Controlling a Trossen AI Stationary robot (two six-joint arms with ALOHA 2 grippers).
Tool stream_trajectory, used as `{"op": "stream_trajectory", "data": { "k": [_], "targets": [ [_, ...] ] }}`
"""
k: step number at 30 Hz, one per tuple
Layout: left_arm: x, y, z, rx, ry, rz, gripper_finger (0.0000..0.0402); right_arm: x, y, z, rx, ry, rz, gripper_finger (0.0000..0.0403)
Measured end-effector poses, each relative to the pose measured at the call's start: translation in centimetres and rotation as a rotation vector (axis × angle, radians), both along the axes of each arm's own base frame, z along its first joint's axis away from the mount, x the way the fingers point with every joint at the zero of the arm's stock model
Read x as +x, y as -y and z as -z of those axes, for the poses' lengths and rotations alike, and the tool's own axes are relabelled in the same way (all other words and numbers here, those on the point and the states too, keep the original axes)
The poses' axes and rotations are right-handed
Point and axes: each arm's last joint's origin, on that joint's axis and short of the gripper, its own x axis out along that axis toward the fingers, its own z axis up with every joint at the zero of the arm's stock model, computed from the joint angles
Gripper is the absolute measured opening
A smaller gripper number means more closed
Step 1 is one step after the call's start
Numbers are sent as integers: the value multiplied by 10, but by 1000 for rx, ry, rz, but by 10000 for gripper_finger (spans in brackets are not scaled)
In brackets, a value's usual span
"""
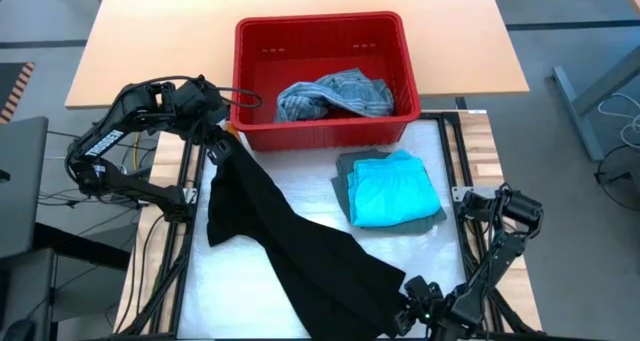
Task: Fold Laundry from Bin
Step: Fold the black shirt
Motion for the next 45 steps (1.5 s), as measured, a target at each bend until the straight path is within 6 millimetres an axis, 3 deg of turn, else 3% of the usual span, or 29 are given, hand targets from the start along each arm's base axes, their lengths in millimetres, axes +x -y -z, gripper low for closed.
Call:
{"op": "stream_trajectory", "data": {
  "k": [5, 12, 24, 31, 35, 43, 45],
  "targets": [
    [0, 0, 0, 4, -3, 6, 0, 2, -2, -5, -2, -2, -4, 212],
    [0, 0, 0, 5, -5, 9, 0, 8, -11, -28, -10, 17, -22, 212],
    [0, 0, 0, 5, -5, 10, 0, 11, -17, -3, -3, -62, -22, 194],
    [0, 0, 0, 3, -3, 9, 0, 11, -18, -12, -29, 1, -29, 181],
    [0, 0, 0, -2, 0, 1, 0, 13, -21, -16, -22, 21, -42, 151],
    [-4, 2, -2, -6, 18, -4, 0, 16, -23, -17, -15, 35, -72, 24],
    [-6, 3, -3, -4, 25, -4, 0, 17, -23, -18, -24, 41, -85, 17]
  ]
}}
